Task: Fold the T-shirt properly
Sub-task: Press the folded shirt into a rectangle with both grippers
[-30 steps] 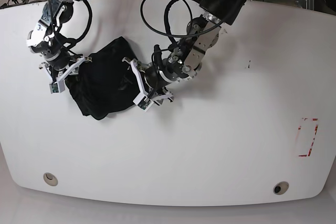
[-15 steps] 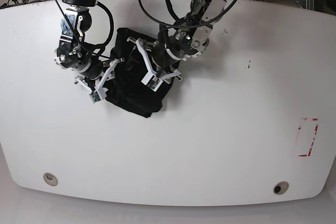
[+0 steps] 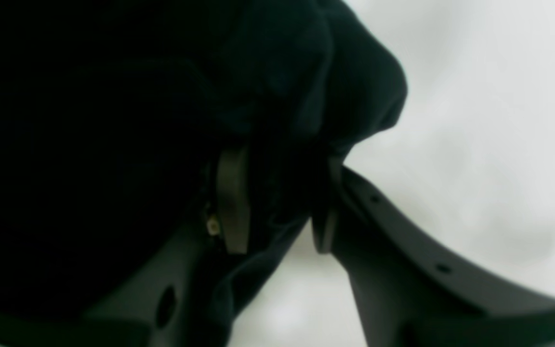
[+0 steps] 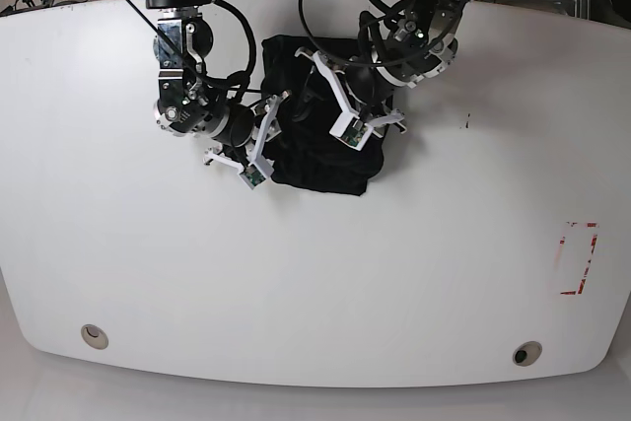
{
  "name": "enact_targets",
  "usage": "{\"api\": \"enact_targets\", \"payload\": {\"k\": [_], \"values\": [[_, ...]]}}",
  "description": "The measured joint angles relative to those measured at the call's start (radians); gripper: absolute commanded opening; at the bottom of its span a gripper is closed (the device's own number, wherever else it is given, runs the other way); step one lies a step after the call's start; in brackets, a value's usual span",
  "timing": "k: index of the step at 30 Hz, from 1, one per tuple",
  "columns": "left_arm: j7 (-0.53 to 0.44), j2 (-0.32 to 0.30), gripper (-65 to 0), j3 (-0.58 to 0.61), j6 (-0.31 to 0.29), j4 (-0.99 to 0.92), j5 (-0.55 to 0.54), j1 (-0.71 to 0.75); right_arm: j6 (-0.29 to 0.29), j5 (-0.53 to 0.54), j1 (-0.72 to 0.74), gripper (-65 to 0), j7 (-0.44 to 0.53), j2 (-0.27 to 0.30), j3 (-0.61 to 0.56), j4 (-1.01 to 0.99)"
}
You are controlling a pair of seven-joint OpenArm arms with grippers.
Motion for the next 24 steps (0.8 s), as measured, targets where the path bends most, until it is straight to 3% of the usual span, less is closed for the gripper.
{"api": "enact_targets", "payload": {"k": [9,18,24], "values": [[0.0,-0.012,-34.3,-0.047,0.0,0.034,0.0,-0.003,0.004,0.003,-0.033,-46.0,-0.072,-0.004,0.051,0.168],[-0.003,-0.023,-34.3,-0.06,-0.007,0.045,-0.001,-0.003,0.004,0.016,-0.089,-46.0,-0.246,-0.04,0.175,0.482],[-0.003,-0.028,-34.3,-0.112,-0.008,0.056,-0.008,-0.003,0.007,0.197,-0.175,-46.0,-0.274,-0.044,0.196,0.499]]}}
